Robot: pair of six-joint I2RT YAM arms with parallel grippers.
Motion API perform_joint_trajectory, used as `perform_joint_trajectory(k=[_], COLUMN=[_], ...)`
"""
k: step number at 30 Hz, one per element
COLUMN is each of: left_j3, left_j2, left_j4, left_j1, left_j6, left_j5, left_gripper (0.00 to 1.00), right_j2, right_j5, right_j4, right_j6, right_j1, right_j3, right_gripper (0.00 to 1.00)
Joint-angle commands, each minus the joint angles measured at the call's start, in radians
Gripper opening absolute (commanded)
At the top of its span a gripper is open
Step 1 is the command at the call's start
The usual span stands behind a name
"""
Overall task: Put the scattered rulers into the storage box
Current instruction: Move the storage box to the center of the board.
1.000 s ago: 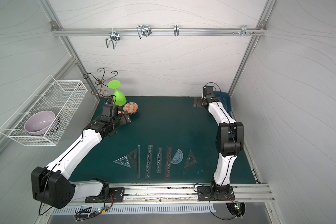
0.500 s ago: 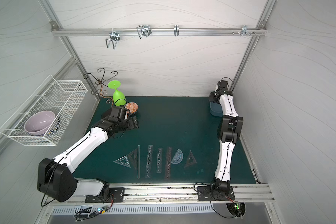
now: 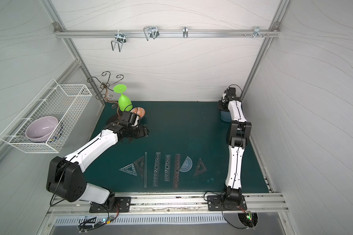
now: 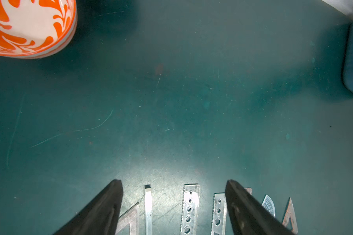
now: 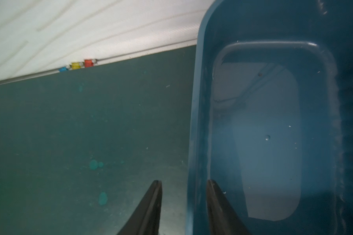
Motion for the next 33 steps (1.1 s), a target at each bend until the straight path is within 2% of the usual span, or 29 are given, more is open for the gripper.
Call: perform_joint_trajectory(k=[1,8,12,17,20,23,29,33], left_j3=[0.046,0.049,0.054,0.053,0.055,0.055,0.029,-0.024], left_j2=[0.002,-0.001,-0.001,-0.007,-0.016,-0.031,-0.075,-0.115], left_j4=[0.002,0.000,-0.002,-0.001,0.001,-0.004,-0.002,0.024], left_j1=[-0.005,-0.005,-0.005,-0.002,0.003,0.003,0.003,0.003], left_j6=[0.013,0.016,0.016,0.016,0.007,-0.008,-0.049,-0.056], left_j5=[0.022,0.023,0.031,0.036,0.043,0.056,0.117,0.109], left_gripper=[0.84,0.84,0.83,0.83,0.83,0.83,0.83,0.83], right_j2=[0.028,0.038,0.033,-0.003,-0.029,-0.100,-0.356,-0.461], right_j5=[0.012,0.020,0.006,0.000,-0.023,-0.058,-0.078,-0.069], right_j4=[-0.031,-0.036,-0.037,-0.010,-0.016,-0.003,0.146,0.201], right_j6=[-0.015,-0.029,-0.040,-0.057,-0.061,-0.075,-0.175,-0.281], right_j1=[0.002,0.002,0.002,0.014,0.043,0.115,0.347,0.490], right_j3=[0.020,0.021,0.010,-0.049,-0.068,-0.143,-0.511,-0.699], right_gripper=[0.35,0.24,0.09,0.01,0.00,0.00,0.00,0.00])
